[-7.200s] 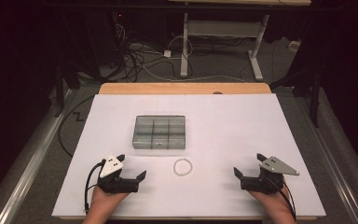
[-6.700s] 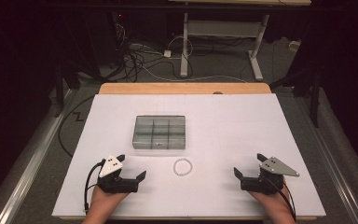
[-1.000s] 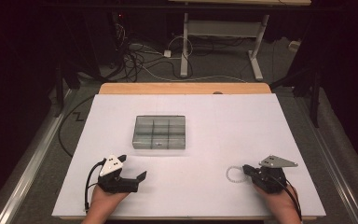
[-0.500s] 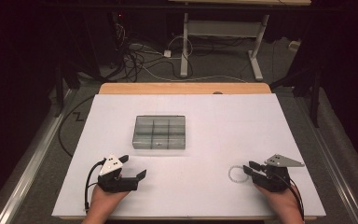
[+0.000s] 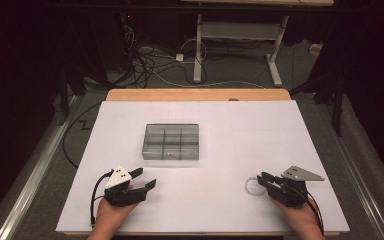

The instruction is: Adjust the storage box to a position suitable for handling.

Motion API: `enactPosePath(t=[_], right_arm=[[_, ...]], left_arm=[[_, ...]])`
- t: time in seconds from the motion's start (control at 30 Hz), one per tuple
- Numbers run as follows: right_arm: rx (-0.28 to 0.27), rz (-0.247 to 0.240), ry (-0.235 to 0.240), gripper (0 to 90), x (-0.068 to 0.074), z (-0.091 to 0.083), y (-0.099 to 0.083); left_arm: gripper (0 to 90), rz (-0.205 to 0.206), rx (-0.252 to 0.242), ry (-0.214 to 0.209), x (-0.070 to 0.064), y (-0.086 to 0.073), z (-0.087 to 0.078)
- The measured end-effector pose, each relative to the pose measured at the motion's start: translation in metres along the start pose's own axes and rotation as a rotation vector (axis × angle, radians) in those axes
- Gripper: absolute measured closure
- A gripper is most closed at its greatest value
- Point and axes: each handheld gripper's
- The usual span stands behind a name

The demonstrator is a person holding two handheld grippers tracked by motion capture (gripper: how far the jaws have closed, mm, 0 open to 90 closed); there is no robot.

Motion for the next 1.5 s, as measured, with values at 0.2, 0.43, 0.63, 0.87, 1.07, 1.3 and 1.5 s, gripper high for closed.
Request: enactPosePath(t=[0.2, 0.43, 0.63, 0.87, 1.07, 1.3, 1.5], right_arm=[[-0.003, 0.0, -0.004, 85.9, 0.003, 0.001, 0.0], [-0.013, -0.013, 0.005, 89.6, 0.005, 0.001, -0.002], [-0.018, -0.017, 0.017, 90.0, 0.007, 0.001, -0.002], [-0.019, -0.023, 0.029, 90.0, 0.009, 0.003, -0.003], [-0.034, -0.037, 0.027, 90.0, 0.01, 0.002, -0.003], [-0.04, -0.035, 0.019, 90.0, 0.01, 0.001, -0.002], [-0.045, -0.021, 0.03, 90.0, 0.008, 0.001, -0.001]], left_arm=[[59.1, -0.045, -0.031, 0.028, 0.002, -0.001, -0.002], [74.5, -0.033, -0.023, 0.023, 0.002, -0.001, -0.002], [87.8, -0.006, -0.041, 0.008, 0.0, -0.002, -0.003], [87.8, -0.035, -0.027, 0.0, 0.002, 0.0, -0.003], [87.8, -0.044, -0.032, -0.003, 0.004, 0.002, -0.006], [87.8, -0.084, -0.046, 0.007, 0.009, 0.007, -0.011], [87.8, -0.106, -0.062, 0.005, 0.015, 0.021, -0.018]])
Point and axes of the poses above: each handheld gripper's, and its own axes: z roughly forward along the jaws, y roughly out of its top, x roughly to its left, and after that the axes turned 9 degrees about -y, right-handed
